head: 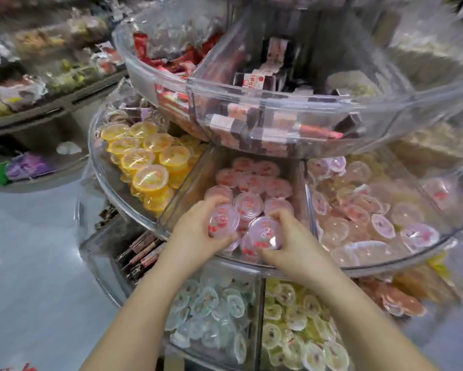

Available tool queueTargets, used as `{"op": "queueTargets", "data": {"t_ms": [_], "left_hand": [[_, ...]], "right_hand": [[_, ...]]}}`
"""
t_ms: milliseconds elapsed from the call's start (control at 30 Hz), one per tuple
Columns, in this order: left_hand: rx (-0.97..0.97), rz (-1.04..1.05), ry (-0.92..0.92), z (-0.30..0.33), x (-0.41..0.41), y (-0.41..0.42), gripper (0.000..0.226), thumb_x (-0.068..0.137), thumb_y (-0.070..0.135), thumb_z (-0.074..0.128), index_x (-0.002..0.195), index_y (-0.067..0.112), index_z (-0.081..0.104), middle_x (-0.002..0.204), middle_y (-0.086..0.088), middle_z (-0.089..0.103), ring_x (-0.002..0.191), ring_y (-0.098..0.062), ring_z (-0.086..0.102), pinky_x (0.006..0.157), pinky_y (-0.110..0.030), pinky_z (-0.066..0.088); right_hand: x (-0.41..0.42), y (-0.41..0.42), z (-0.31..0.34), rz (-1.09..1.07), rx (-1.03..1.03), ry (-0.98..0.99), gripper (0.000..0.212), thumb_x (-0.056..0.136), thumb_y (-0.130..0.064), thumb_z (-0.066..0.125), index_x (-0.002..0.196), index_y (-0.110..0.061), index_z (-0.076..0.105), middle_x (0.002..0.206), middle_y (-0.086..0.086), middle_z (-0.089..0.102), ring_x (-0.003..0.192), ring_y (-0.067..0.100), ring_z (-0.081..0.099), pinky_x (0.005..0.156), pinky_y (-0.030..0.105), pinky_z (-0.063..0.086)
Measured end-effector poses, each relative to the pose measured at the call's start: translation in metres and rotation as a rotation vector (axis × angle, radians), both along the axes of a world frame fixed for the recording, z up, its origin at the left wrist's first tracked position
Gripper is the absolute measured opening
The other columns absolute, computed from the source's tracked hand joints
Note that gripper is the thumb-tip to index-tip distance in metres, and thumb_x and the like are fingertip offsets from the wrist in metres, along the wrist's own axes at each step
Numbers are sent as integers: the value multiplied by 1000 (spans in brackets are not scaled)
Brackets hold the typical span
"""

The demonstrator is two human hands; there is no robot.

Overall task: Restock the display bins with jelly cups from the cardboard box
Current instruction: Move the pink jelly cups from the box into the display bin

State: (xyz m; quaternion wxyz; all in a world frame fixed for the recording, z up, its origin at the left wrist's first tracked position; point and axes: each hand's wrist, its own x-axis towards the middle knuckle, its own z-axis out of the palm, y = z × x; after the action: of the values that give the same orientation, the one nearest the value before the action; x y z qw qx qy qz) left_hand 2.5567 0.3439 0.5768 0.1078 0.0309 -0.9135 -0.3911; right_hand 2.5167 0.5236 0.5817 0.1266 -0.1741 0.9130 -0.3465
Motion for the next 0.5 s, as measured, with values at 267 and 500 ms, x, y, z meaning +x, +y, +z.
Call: {"op": "queueTargets", "data": {"t_ms": [267,500], "left_hand": [[-375,-109,-139,-11,-23,-6,63,65,28,77,124,20,55,118,0,50,111,-20,41,95,-24,34],[-406,-154,-168,-14,-24,-19,71,66,33,78,130,26,48,120,5,46,107,-15,35,97,-33,38]], "right_hand": [[-9,-18,-22,-2,157,91,45,73,-30,71,109,-17,46,113,2,52,103,23,55,78,34,46],[-10,-9,-23,44,150,120,66,71,-33,74,129,-25,43,128,-2,53,115,21,54,93,32,46]]}}
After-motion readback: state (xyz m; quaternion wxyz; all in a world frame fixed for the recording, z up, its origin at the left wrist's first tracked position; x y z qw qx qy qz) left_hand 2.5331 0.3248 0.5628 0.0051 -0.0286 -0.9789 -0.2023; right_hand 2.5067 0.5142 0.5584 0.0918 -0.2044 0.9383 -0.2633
